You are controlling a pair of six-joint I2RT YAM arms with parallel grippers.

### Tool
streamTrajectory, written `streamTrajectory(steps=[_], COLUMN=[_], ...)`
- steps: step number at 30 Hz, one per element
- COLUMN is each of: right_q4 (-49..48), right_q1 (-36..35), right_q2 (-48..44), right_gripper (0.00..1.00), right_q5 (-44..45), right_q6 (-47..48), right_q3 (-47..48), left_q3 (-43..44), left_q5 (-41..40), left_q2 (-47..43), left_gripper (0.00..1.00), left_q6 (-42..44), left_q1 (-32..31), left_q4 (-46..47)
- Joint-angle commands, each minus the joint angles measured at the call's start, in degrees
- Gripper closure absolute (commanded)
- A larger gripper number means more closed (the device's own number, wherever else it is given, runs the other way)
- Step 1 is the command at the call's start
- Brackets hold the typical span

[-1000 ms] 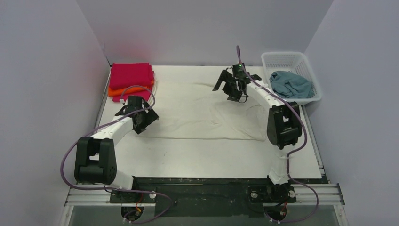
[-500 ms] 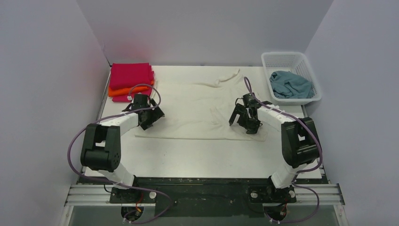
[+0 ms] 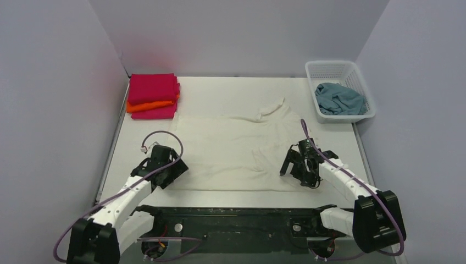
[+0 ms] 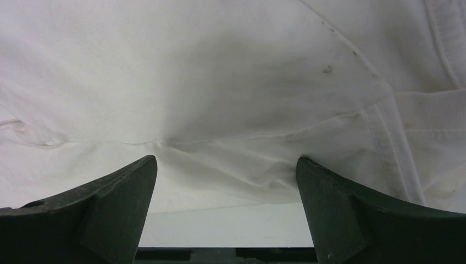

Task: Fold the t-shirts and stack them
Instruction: Fold the flattened tshirt in 1/3 of the way, then grab the side of the flattened tshirt furthest away from the robot with both arms

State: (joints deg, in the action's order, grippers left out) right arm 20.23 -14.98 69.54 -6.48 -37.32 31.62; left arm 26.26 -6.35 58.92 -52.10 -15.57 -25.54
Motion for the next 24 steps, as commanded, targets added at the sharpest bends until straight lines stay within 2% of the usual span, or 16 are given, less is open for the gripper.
streamTrajectory(steps=[1, 5, 10, 15, 18, 20, 24], right_q4=[12.1, 13.9, 14.68, 15.06, 15.43, 15.86, 16.82], right_q1=[0.04, -0.05, 0.27, 0.67, 0.7, 1.01, 1.8], right_q2=[-5.03, -8.26, -5.38, 9.9, 20.19, 27.72, 44.75], right_gripper=[0.06, 0.06, 0.01, 0.0, 0.04, 0.04, 0.09], right_q5=[-0.44, -0.32, 4.27, 11.15, 15.17, 16.18, 14.76], right_q6=[-0.06, 1.3, 4.04, 5.85, 8.47, 10.42, 12.24], right_q3=[-5.0, 1.31, 16.27, 36.28, 50.62, 59.19, 76.24], left_q3=[-1.67, 2.62, 12.94, 26.43, 34.56, 43.1, 52.71], left_q5=[-2.38, -4.15, -8.7, -0.48, -2.08, -4.02, -3.25], left_q2=[-10.53, -14.82, -6.94, 11.26, 20.96, 28.06, 39.91], left_gripper=[0.08, 0.08, 0.08, 0.08, 0.08, 0.08, 0.14], left_q6=[-3.32, -2.32, 1.73, 6.37, 8.71, 9.75, 13.31], left_q1=[-0.25, -0.25, 1.14, 10.06, 12.39, 13.26, 13.55], left_q4=[-9.33, -10.54, -7.56, -1.49, -1.4, -2.82, -1.92])
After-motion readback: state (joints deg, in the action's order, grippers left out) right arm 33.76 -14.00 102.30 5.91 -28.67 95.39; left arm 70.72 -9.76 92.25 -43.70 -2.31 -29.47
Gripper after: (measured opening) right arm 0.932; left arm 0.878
